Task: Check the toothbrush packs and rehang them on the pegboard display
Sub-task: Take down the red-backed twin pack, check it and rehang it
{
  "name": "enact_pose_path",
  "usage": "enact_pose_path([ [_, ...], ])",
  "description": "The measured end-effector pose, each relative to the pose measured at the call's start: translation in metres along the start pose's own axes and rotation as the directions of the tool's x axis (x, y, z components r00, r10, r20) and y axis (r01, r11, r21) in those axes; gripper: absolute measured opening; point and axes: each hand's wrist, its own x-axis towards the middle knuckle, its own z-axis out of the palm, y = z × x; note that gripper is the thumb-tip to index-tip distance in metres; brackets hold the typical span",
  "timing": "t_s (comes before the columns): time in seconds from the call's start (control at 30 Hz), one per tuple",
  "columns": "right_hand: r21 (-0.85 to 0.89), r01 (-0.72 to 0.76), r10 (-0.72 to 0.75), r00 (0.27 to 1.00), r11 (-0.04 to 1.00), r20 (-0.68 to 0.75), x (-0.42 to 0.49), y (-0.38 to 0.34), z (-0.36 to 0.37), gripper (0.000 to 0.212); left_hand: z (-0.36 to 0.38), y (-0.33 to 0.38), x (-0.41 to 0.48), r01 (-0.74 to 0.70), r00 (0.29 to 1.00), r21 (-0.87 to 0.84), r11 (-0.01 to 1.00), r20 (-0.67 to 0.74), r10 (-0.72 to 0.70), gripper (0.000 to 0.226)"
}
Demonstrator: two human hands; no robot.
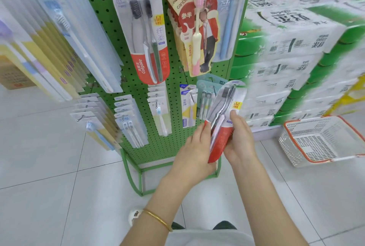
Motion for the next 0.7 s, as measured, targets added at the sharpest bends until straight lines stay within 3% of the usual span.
enact_pose_path([
  [0.1,-0.121,-0.057,0.06,0.998,0.991,0.028,-0.002,-0.002,-0.001,0.03,-0.002,0.0,0.002,0.034,0.999,-0.223,0.974,0.048,-0.023,0.089],
  [0.23,-0.165,-0.01,0.005,1.0,0.986,-0.027,-0.001,0.001,-0.005,0.012,-0.007,-0.004,0.0,0.032,0.999,-0.486,0.873,0.019,-0.026,0.063],
  [0.33,-0.176,-0.002,-0.01,0.998,0.984,-0.068,0.001,0.003,-0.005,0.015,-0.009,-0.008,-0.001,0.069,0.996,-0.605,0.793,-0.008,-0.093,0.043],
  [0.53,-0.208,0.035,-0.028,0.999,0.977,0.039,-0.002,-0.002,-0.007,0.01,-0.01,-0.02,-0.001,0.209,0.962,-0.718,0.664,0.031,-0.27,0.023],
  [0.7,-0.284,0.104,-0.066,0.988,0.953,0.141,-0.003,-0.005,-0.005,0.016,-0.019,-0.023,0.002,0.198,0.941,-0.782,0.591,-0.016,-0.337,0.016],
])
